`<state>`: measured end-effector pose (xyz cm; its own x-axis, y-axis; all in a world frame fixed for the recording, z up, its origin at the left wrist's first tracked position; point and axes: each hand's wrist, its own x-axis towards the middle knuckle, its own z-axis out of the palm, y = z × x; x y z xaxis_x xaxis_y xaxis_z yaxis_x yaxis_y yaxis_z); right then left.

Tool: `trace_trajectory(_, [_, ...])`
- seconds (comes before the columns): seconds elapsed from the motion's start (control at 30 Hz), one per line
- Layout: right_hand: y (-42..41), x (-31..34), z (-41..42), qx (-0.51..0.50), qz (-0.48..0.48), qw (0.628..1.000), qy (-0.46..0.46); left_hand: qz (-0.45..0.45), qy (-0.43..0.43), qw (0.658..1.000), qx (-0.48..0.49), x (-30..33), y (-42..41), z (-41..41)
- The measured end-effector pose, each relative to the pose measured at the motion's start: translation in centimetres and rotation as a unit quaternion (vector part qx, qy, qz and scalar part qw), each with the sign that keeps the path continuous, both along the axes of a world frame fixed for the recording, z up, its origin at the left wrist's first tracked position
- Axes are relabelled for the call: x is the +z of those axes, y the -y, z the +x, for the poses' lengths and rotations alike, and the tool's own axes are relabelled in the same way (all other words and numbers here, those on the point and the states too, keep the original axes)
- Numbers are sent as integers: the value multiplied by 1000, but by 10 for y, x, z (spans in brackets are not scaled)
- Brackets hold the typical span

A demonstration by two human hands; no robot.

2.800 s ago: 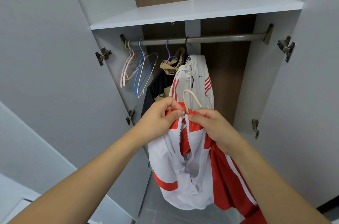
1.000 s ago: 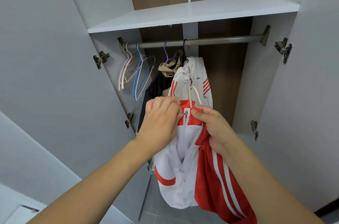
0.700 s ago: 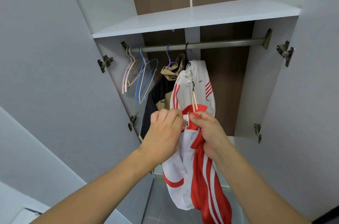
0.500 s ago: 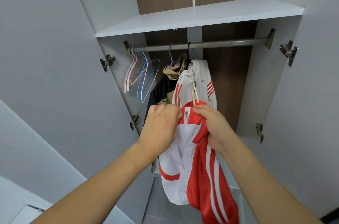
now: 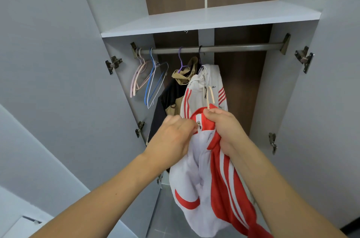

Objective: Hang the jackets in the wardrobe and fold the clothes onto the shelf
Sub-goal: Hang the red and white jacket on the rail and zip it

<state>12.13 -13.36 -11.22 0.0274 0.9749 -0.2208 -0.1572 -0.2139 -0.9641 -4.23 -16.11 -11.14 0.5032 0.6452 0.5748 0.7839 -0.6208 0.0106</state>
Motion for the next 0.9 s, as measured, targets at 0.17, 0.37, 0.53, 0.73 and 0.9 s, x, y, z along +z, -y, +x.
trace_trajectory(0.17, [6, -9, -12, -25, 33, 999, 6, -76, -5, 997, -12, 3, 6, -8])
trace_trajectory(0.37, [2, -7, -7, 17, 18, 999, -25, -119, 53, 990, 61, 1, 3, -8])
trace_trajectory(0.53, [4, -12, -1, 93, -18, 995, 10, -54, 48, 994, 82, 8, 0, -3])
trace_trajectory(0.73, [-5, -20, 2, 58, -3, 998, -14, 15, 10, 999, 50, 6, 3, -3])
trace_trajectory(0.9, [-36, -14, 18, -83, -8, 994, -76, -8, -129, 988, -88, -20, 26, 1])
